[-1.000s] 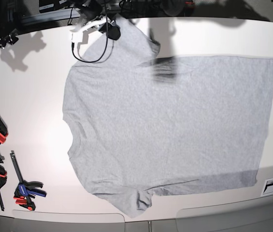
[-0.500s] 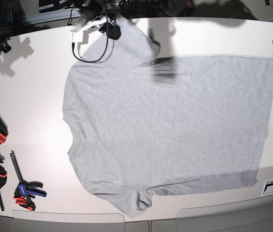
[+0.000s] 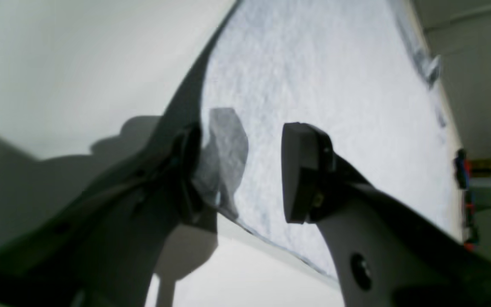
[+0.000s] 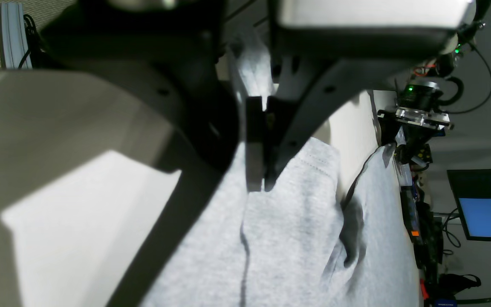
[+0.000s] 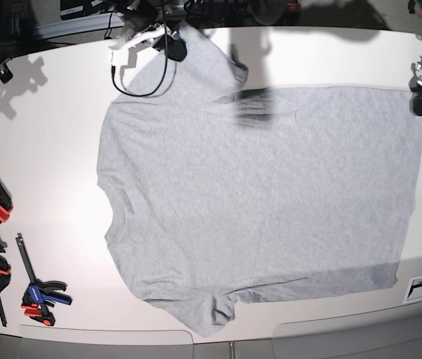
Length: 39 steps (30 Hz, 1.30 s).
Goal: Fold the T-shirt properly
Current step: 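Move right gripper to the shirt shoulder, left gripper to hem corner, then grasp the shirt edge with both grippers and pull it toward the arms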
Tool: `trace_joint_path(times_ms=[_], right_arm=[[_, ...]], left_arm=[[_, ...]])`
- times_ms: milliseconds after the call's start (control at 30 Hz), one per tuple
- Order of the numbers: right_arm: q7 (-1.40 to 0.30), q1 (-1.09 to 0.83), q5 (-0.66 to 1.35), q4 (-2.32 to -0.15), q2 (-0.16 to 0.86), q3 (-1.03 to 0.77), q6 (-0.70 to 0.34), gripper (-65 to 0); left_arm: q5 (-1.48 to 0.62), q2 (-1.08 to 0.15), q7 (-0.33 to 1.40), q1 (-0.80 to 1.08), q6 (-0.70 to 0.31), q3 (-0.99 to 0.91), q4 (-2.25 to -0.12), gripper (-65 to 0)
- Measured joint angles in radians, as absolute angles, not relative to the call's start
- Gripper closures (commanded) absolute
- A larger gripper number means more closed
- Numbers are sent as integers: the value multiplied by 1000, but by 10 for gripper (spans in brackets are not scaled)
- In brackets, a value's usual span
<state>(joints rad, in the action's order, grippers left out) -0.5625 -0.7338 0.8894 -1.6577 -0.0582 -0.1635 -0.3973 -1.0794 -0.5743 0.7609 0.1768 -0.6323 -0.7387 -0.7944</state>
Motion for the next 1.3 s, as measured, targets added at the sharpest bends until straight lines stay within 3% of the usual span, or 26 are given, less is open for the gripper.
trace_joint_path(times_ms=[167, 233, 300, 400, 700, 967, 1300], right_arm=[[-563, -733, 889, -1658, -59, -163, -397, 0], [-563, -733, 889, -1658, -59, -163, -397, 0], [-563, -734, 889, -1658, -58, -163, -398, 0], [-571, -735, 878, -1658, -58, -163, -447, 0], [-599, -815, 844, -1760, -58, -175, -469, 0], [-632, -923, 849, -1932, -58, -300, -498, 0], [-678, -1075, 963, -1993, -58, -409, -553, 0]], left_arm=[[-1068, -577, 790, 177, -613, -739, -830, -238], [-1067, -576, 794, 177, -611, -738, -830, -156], [-1061, -575, 803, 178, -606, -738, -829, -1], [-1069, -574, 805, 180, -603, -735, -828, 0], [-1146, -574, 812, 297, -632, -734, -899, 0], [-1120, -568, 810, 452, -629, -753, -1075, 0], [-1160, -546, 830, 530, -628, -842, -1128, 0]])
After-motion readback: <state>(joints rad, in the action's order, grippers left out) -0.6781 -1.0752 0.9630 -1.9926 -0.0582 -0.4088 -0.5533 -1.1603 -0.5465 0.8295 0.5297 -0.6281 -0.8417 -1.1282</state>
